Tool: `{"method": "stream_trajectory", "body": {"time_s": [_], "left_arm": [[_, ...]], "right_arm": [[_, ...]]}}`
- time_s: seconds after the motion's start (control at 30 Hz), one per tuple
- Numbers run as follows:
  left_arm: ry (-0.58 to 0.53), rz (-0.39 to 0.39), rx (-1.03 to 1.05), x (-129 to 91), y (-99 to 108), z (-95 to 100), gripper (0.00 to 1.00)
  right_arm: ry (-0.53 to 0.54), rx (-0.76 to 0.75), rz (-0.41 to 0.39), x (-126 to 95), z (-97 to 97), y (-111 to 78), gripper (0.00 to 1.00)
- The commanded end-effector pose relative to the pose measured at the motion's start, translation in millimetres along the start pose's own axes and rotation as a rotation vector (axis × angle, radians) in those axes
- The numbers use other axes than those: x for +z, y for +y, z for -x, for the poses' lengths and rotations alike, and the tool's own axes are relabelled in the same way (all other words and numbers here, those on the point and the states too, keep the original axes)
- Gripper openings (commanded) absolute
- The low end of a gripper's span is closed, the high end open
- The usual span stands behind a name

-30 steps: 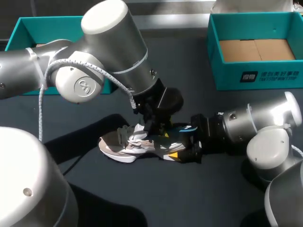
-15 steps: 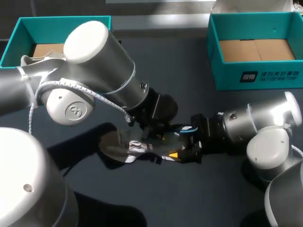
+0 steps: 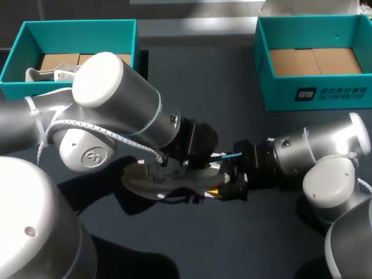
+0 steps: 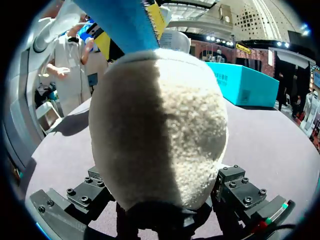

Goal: Take the shoe out of the shoebox, open the shoe tongue, remove and reinsert the insole, then place the shoe into the shoebox

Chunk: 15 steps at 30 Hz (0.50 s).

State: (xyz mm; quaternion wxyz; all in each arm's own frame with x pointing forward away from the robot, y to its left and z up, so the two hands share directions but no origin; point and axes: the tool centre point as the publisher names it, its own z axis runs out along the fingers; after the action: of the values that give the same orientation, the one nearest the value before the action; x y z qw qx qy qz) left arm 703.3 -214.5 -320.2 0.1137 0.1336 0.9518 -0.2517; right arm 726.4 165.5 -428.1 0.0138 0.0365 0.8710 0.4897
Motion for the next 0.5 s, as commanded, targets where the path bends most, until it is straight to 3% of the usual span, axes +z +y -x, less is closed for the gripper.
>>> {"method": "stream_trajectory", "body": {"time_s": [0.03,0.2,0.5], "left_arm": [[0.003,0.002,-0.003,0.7,0.1,0.8,0.0],[0.019,-0.028,-0.02,-17.0,-6.4,1.5,0.0],[0.063,-0.132,-0.033,-67.4,-38.7,17.0,0.0]], "right_arm": [[-0.003,-0.001,-0.003,5.1,0.9,-3.6,0.0],[-0.003,-0.001,-0.003,5.1,0.9,-3.6,0.0],[-0.003,-0.001,-0.003,5.1,0.9,-3.6,0.0]]}}
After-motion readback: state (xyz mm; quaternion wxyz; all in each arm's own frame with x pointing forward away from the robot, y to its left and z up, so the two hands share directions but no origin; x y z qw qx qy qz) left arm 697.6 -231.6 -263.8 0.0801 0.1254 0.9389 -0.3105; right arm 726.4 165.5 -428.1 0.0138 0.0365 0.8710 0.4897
